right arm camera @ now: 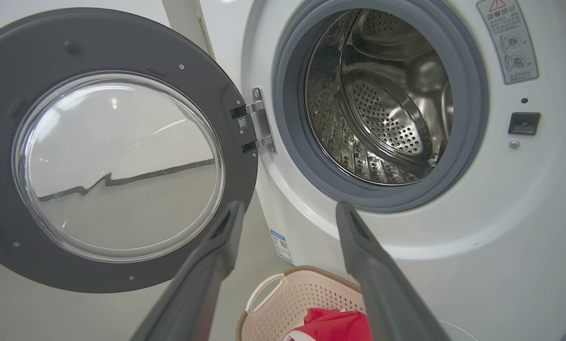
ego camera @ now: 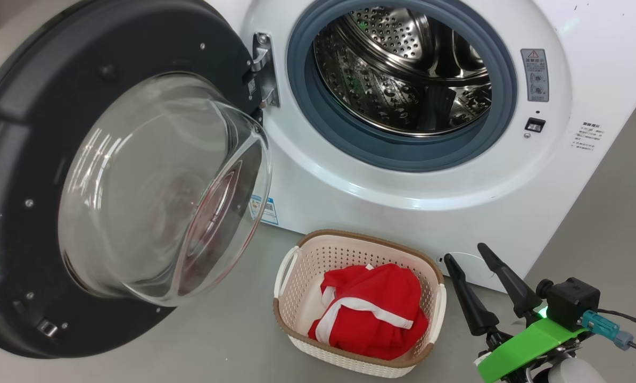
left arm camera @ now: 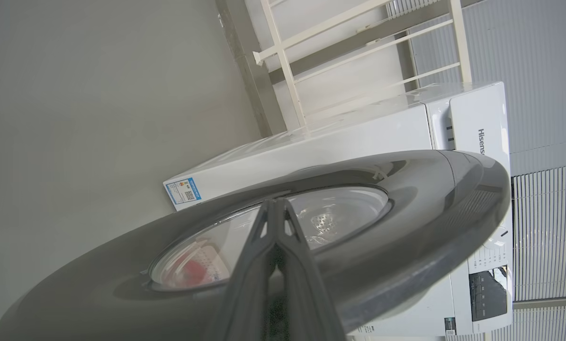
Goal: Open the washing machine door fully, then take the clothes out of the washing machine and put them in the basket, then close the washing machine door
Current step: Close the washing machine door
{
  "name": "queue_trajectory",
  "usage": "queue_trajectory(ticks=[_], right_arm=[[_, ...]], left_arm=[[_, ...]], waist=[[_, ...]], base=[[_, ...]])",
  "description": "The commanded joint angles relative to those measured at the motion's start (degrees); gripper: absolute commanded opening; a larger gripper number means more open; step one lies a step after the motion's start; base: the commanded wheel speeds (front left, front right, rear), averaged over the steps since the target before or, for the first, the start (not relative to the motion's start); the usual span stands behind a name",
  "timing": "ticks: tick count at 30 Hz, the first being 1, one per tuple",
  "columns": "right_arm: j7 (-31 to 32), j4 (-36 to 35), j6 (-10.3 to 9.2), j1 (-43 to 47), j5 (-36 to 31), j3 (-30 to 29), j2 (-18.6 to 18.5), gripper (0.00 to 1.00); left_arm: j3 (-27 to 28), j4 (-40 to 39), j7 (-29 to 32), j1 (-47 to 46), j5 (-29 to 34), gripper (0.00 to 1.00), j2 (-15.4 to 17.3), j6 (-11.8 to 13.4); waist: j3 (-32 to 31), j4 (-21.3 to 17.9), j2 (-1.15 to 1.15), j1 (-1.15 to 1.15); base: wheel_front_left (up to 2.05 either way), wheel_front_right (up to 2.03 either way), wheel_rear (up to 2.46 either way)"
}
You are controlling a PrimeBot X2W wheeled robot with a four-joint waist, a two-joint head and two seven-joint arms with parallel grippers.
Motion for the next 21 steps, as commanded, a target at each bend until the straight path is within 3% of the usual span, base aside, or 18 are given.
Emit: queue_trajectory(ticks=[1,21], right_arm=[[-0.3,-1.3,0.09,-0.2,0.4,0.8,-0.1,1.0],[-0.3,-1.4,0.09,0.2,0.3,0.3,0.3,1.0]], left_arm=[[0.7,-2.6,1.2,-0.1,-0.4,0.0,1.8,0.5],[-1.5,-18.1,11.0,7.8,-5.4,0.0,-2.1,4.9]], waist=[[0.0,0.0,0.0,0.0],[-0.2,-0.5,0.0,0.0]], base=[[0.0,0.0,0.0],[0.0,0.0,0.0]])
